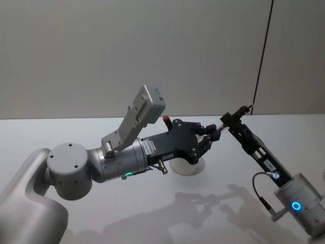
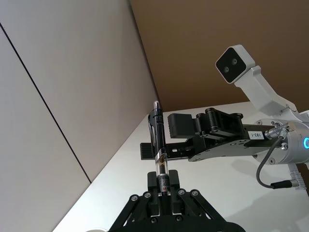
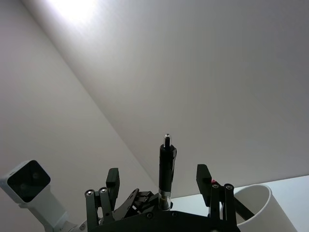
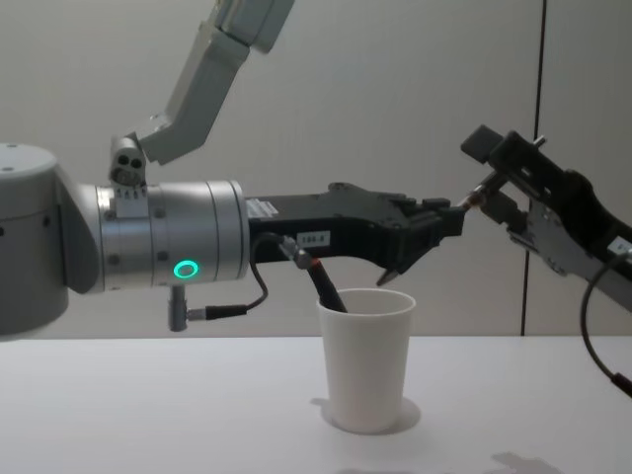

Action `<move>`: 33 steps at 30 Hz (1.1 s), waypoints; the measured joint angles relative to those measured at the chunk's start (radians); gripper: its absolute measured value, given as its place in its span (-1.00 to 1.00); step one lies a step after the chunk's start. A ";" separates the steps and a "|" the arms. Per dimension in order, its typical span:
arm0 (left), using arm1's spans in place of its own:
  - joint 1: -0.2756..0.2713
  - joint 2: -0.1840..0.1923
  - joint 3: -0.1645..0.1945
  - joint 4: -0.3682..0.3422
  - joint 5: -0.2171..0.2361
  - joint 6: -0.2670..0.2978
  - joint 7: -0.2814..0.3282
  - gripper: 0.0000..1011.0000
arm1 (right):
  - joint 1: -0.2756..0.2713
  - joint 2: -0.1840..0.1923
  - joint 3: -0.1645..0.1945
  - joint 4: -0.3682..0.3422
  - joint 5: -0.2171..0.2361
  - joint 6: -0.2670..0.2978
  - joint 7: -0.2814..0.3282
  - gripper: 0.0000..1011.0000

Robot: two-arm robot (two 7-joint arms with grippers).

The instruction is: Place the pen into the pen holder.

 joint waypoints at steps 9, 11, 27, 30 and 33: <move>0.000 0.000 0.000 0.000 0.000 0.000 0.000 -0.72 | -0.003 0.005 0.002 -0.004 0.009 0.003 -0.011 0.98; 0.000 0.000 0.000 0.000 0.000 0.000 0.000 -0.72 | -0.003 0.006 0.002 -0.004 0.010 0.003 -0.012 0.98; 0.000 0.000 0.000 0.000 0.000 0.000 0.000 -0.72 | 0.010 0.004 -0.001 0.010 0.013 0.012 -0.015 0.94; 0.000 0.000 0.000 0.000 0.000 0.000 0.000 -0.72 | 0.014 0.003 -0.003 0.014 0.012 0.014 -0.013 0.82; 0.000 0.000 0.000 0.000 0.000 0.000 0.000 -0.72 | 0.017 0.002 -0.005 0.017 0.010 0.016 -0.011 0.66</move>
